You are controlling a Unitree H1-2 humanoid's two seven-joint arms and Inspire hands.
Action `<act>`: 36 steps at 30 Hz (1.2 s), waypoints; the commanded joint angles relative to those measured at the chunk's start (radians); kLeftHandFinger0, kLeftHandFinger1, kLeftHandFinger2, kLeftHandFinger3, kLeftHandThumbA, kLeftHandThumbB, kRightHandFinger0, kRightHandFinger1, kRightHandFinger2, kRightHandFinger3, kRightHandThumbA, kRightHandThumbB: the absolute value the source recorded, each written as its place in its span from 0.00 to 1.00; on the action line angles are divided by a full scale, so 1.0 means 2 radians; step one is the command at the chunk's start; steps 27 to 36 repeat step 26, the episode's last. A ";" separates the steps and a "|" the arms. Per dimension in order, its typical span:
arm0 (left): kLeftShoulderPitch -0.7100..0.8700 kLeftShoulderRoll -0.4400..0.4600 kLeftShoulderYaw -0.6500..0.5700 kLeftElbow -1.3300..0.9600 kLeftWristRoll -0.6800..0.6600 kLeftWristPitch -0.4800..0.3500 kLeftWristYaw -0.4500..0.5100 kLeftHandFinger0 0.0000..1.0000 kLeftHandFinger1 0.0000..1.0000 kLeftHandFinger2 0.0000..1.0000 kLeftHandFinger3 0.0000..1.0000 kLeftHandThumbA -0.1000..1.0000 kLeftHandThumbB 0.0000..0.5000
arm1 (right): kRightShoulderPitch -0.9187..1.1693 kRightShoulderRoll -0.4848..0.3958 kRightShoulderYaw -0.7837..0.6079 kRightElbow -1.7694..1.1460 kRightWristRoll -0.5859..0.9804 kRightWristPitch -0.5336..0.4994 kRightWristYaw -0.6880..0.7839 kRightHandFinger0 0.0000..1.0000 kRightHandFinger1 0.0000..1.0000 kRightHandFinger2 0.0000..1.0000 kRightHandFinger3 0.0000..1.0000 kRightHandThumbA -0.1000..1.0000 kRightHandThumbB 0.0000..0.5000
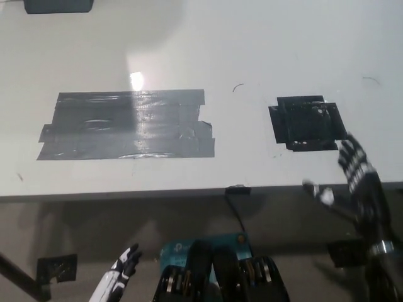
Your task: A stapler is kept on the black spot marked on the desk infront of the robot. The robot picks up the stapler using its right hand and passes it to a person
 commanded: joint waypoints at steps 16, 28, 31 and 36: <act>0.006 -0.018 0.048 0.023 -0.037 -0.065 0.021 1.00 1.00 1.00 1.00 1.00 1.00 | 0.181 -0.006 0.089 -0.128 0.046 -0.108 0.115 1.00 1.00 1.00 1.00 1.00 0.94; -0.004 -0.019 0.051 0.034 -0.049 -0.074 0.008 1.00 1.00 1.00 1.00 1.00 1.00 | 0.169 -0.013 0.081 -0.080 0.032 -0.106 0.116 1.00 1.00 1.00 1.00 1.00 0.86; -0.004 -0.019 0.051 0.034 -0.049 -0.074 0.008 1.00 1.00 1.00 1.00 1.00 1.00 | 0.169 -0.013 0.081 -0.080 0.032 -0.106 0.116 1.00 1.00 1.00 1.00 1.00 0.86; -0.004 -0.019 0.051 0.034 -0.049 -0.074 0.008 1.00 1.00 1.00 1.00 1.00 1.00 | 0.169 -0.013 0.081 -0.080 0.032 -0.106 0.116 1.00 1.00 1.00 1.00 1.00 0.86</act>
